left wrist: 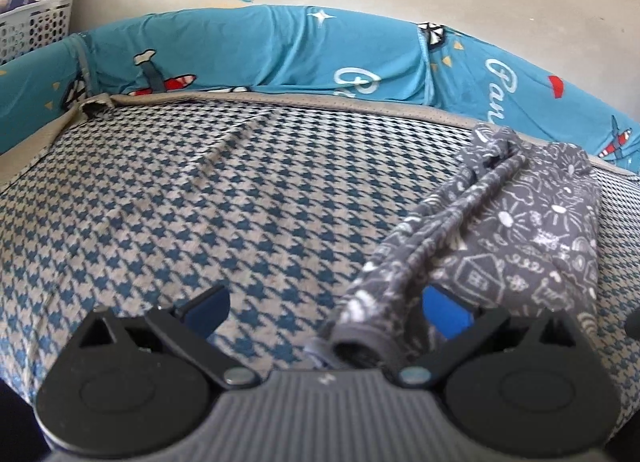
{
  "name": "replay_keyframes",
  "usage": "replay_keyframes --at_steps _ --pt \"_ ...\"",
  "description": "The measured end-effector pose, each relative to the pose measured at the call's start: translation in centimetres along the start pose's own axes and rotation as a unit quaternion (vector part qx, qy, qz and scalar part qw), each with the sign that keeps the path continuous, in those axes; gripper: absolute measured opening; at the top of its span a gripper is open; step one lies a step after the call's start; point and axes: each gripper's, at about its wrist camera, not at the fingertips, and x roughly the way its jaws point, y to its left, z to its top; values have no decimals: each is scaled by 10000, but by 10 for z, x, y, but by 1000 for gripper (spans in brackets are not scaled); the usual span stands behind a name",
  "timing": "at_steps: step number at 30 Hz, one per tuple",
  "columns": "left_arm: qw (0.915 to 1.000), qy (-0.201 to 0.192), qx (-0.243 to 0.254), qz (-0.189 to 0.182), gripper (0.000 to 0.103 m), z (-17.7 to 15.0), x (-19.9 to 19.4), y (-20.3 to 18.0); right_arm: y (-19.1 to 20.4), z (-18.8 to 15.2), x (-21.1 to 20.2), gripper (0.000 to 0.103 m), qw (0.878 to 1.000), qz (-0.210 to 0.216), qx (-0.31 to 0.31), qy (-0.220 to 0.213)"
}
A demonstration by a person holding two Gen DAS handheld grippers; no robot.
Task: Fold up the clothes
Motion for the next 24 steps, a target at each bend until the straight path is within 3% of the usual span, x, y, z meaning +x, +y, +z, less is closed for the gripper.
replay_keyframes --at_steps 5,10,17,20,24 --pt "9997 127 -137 174 103 -2 4 11 42 -13 7 42 9958 395 -814 164" --pt "9993 282 -221 137 103 -3 8 18 78 -30 20 44 9846 528 -1628 346" --pt "9984 428 -356 65 103 -2 13 22 107 -52 44 51 9659 342 -2492 608" --pt "9979 477 -430 29 103 0 15 23 113 -60 50 60 9596 239 -2743 581" --pt "9969 576 -517 -135 103 2 16 25 121 -71 58 61 9466 -4 -3183 514"
